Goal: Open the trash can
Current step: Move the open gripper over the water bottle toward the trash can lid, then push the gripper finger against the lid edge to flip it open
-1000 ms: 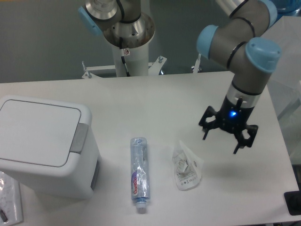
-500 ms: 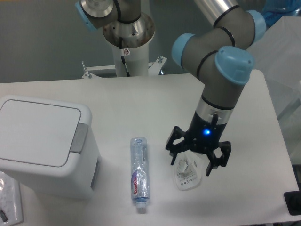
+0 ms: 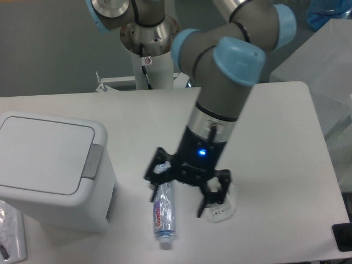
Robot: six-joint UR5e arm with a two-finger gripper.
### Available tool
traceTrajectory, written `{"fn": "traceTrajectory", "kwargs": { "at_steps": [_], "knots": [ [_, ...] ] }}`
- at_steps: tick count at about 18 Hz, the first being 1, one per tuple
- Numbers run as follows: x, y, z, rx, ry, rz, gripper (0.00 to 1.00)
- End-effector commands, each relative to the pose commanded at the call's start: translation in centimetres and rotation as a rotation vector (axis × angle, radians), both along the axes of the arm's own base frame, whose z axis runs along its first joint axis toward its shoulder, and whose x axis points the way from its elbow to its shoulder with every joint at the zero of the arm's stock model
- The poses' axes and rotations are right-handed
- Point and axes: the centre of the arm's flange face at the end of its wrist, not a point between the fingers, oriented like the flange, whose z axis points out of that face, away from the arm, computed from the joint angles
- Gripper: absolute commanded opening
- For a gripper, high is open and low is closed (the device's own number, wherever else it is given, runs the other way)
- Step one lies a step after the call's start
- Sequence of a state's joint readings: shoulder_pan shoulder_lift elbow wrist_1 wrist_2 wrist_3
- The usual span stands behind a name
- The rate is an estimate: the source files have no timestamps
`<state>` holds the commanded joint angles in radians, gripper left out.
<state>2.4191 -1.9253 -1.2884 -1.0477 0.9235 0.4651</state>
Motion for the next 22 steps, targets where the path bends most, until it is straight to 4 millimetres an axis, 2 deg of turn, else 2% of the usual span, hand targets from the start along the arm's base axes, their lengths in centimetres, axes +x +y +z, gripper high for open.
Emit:
{"fn": "traceTrajectory", "kwargs": {
  "at_steps": [6, 11, 15, 18, 22],
  "knots": [
    [3.3, -2.6, 0.0, -0.026, -0.037, 0.023, 1.00],
    [5.5, -1.9, -1.9, -0.056, -0.055, -0.009, 1.00],
    [6.0, -2.0, -3.4, -0.076, -0.074, -0.013, 1.00],
    [7.1, -1.9, -3.9, -0.093, -0.066, -0.023, 1.00],
    [7.2, -1.8, -4.4, -0.105, -0.067, -0.021, 1.00]
  ]
}}
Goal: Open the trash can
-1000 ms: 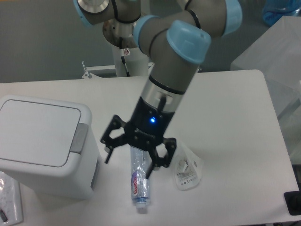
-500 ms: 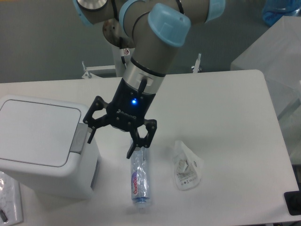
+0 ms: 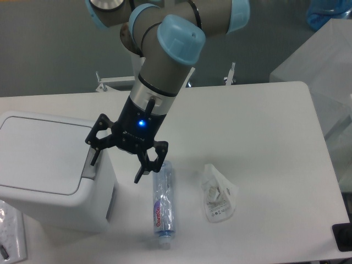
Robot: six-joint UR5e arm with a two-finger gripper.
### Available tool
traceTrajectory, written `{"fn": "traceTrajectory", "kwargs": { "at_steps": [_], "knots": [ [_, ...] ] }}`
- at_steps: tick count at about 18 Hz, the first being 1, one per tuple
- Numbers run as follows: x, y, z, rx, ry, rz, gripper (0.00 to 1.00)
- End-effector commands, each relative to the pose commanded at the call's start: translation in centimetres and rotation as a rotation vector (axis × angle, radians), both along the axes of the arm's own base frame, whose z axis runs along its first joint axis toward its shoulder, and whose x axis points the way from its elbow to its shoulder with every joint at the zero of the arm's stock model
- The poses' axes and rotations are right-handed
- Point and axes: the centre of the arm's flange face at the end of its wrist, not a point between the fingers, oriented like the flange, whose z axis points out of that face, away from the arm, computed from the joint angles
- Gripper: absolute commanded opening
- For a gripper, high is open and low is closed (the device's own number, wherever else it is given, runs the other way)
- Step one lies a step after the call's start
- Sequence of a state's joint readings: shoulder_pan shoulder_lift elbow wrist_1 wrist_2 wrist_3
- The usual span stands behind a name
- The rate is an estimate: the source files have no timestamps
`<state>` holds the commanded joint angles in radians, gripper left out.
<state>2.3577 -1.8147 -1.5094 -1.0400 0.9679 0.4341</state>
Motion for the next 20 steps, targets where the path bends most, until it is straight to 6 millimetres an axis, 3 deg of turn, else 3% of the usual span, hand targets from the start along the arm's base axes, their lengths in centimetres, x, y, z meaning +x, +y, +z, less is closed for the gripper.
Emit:
{"fn": "traceTrajectory", "kwargs": {
  "at_steps": [12, 20],
  "knots": [
    [0.2, 0.2, -0.2, -0.006, 0.015, -0.006, 1.00],
    [-0.9, 0.9, 4.1, 0.057, 0.078, -0.005, 1.00]
  ]
}}
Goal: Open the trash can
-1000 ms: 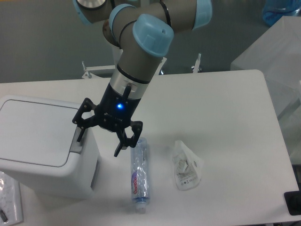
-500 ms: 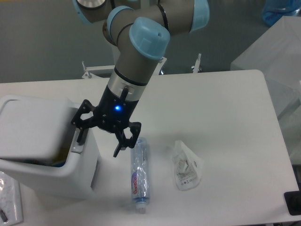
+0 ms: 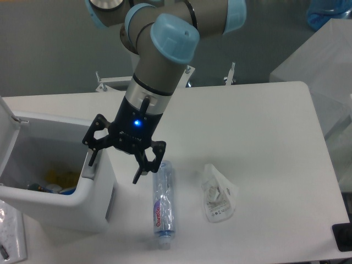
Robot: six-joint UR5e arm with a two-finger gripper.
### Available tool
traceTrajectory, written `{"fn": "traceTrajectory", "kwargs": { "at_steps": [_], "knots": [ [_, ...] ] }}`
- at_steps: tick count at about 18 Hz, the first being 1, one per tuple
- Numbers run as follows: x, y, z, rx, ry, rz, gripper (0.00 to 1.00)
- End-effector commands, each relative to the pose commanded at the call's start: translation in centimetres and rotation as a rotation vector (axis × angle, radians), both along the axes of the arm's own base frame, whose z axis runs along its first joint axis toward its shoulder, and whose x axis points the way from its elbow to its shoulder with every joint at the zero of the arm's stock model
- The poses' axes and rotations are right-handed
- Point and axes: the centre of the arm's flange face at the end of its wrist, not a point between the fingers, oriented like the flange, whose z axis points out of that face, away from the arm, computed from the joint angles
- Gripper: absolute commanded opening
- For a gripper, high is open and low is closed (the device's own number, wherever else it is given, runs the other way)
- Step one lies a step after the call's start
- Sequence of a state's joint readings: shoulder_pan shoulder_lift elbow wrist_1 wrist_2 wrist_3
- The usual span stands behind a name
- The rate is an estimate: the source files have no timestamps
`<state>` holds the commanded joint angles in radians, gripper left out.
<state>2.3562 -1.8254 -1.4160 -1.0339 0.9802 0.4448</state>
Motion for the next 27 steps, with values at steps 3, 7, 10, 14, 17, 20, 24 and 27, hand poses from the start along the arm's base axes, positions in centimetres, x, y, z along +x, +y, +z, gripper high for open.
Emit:
{"fn": "traceTrajectory", "kwargs": {
  "at_steps": [3, 7, 10, 14, 17, 20, 24, 27],
  "knots": [
    [-1.4, 0.4, 0.5, 0.038, 0.065, -0.023, 1.00],
    [-4.9, -1.2, 1.5, 0.098, 0.159, -0.007, 1.00],
    [-8.0, -2.4, 2.2, 0.108, 0.183, 0.035, 1.00],
    [-11.9, -3.5, 0.5, 0.095, 0.195, 0.051, 1.00],
    [-13.1, -4.3, -2.6, 0.065, 0.220, -0.002, 1.00],
    [-13.6, -4.0, -4.2, 0.056, 0.256, -0.065, 1.00],
    [-15.2, -4.1, -6.6, -0.001, 0.289, -0.097, 1.00],
    [-18.3, -7.3, -10.4, -0.169, 0.312, -0.077, 1.00]
  ]
}}
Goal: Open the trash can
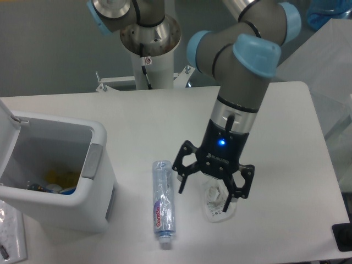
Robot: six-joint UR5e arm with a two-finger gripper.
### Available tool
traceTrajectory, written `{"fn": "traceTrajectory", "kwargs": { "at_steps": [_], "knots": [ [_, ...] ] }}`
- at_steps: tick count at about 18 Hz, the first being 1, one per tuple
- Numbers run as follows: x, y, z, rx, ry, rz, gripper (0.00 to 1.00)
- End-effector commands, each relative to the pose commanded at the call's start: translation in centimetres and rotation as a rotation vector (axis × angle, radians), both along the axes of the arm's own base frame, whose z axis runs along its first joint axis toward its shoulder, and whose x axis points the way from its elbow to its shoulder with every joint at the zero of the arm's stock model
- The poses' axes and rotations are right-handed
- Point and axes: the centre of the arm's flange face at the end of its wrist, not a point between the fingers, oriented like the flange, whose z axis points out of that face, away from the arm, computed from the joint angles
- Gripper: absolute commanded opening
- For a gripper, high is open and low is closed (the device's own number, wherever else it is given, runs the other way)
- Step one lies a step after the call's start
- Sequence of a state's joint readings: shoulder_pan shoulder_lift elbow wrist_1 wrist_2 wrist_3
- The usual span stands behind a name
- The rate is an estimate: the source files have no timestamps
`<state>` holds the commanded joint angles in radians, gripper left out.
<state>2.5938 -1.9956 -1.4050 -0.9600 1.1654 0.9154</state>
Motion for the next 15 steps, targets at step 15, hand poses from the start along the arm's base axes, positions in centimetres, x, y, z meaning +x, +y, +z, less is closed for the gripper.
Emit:
{"fn": "traceTrajectory", "kwargs": {
  "at_steps": [15],
  "knots": [
    [-1.3, -3.8, -2.0, -0.348, -0.010, -0.142, 1.00]
  ]
}}
